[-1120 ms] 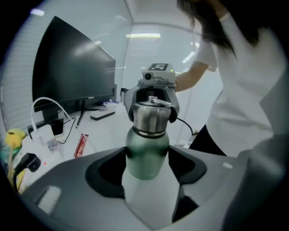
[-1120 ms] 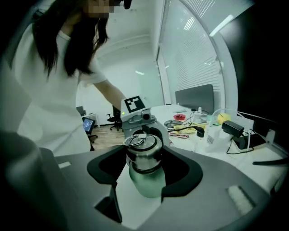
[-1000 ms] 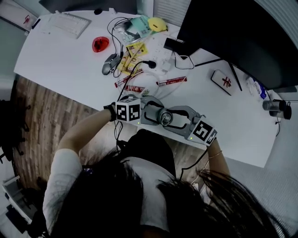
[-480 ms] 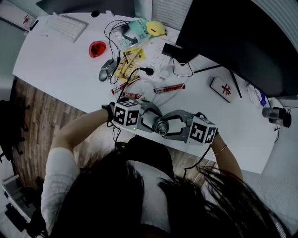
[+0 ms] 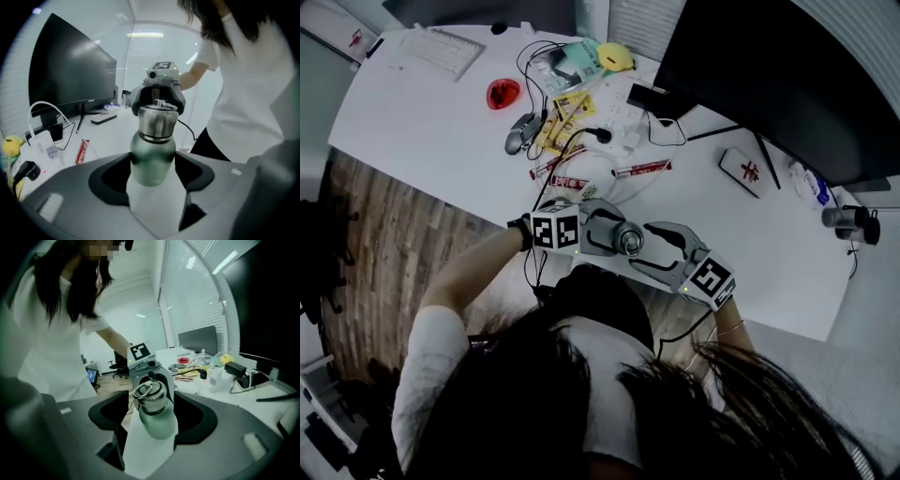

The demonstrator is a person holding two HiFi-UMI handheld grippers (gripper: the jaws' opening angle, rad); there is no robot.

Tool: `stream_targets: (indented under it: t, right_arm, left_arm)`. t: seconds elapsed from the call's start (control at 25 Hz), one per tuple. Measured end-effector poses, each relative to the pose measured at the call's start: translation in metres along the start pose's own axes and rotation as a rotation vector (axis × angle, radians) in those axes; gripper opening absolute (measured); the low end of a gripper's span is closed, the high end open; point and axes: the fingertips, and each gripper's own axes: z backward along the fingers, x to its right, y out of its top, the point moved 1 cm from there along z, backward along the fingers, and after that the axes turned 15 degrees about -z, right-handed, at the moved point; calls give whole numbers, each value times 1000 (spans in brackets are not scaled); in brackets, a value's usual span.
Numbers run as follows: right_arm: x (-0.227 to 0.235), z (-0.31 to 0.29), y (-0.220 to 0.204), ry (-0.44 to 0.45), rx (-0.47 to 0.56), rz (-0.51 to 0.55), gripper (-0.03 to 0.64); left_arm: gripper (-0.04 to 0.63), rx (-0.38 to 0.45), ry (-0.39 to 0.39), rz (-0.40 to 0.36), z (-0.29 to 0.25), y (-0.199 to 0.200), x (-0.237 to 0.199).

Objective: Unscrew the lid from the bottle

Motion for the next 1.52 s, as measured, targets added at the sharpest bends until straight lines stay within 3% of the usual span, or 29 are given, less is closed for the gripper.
stream_targets:
  t: [0.28, 0.52, 0.72, 0.96, 1.28, 1.52]
  right_arm:
    - [-2, 5, 0, -313, 322, -203, 298]
    - [2, -9, 1, -470, 427, -268, 296]
    - [10, -9, -2, -560, 445, -278, 293]
    - [7, -13, 2, -520, 426, -238, 255]
    - [5, -14, 2, -324, 268, -131, 252]
    - [2, -10, 9, -254, 254, -104, 252]
  left_arm:
    - [344, 29, 181, 91, -1, 4, 0]
    - [344, 32, 275, 134, -3, 4, 2]
    - [344, 38, 309, 149, -4, 4, 2]
    - [344, 47, 311, 156, -3, 5, 3]
    - [344, 45, 255, 129, -3, 5, 1]
    - [345, 49, 238, 122, -3, 6, 1]
